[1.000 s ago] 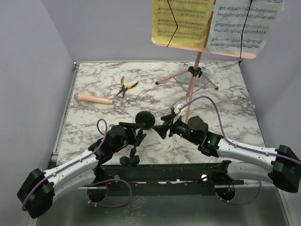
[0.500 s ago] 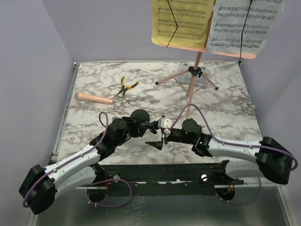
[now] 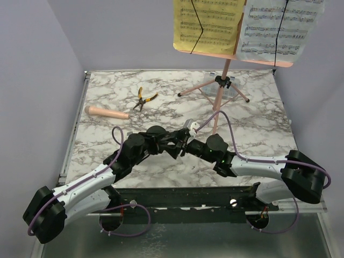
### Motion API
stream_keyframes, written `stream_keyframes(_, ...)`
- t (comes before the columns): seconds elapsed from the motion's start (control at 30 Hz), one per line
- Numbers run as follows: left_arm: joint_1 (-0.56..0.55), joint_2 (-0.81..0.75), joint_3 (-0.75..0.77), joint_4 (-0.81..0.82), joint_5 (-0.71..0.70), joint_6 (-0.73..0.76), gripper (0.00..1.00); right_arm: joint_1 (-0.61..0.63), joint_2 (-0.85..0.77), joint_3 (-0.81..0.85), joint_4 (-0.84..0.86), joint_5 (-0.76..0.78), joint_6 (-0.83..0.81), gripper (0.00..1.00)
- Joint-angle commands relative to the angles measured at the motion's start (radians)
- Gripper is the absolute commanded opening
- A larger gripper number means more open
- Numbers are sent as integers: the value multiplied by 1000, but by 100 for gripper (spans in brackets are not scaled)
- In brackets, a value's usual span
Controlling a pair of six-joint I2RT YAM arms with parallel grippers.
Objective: Set up the instrument practice props
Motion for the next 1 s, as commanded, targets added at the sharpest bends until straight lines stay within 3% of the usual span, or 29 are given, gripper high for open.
stream_keyframes(0.0, -16, 23, 17, -14, 56, -266, 35, 1, 3, 87, 68, 179, 72, 64)
stream_keyframes(0.17, -16, 41, 44, -4, 67, -252, 35, 1, 11, 153, -13, 391, 75, 65)
stream_keyframes(0.37, -16, 57, 44, 0, 71, -253, 33, 0, 49, 201, -35, 373, 74, 61)
stream_keyframes(0.77, -18, 69, 42, 15, 87, -247, 32, -1, 46, 246, -95, 442, 43, 8)
stream_keyframes(0.83, -16, 61, 35, 14, 82, -249, 33, -1, 40, 242, -99, 449, 31, 1)
stream_keyframes(0.97, -16, 42, 17, 15, 70, -259, 40, -1, 25, 236, -104, 459, 7, 1)
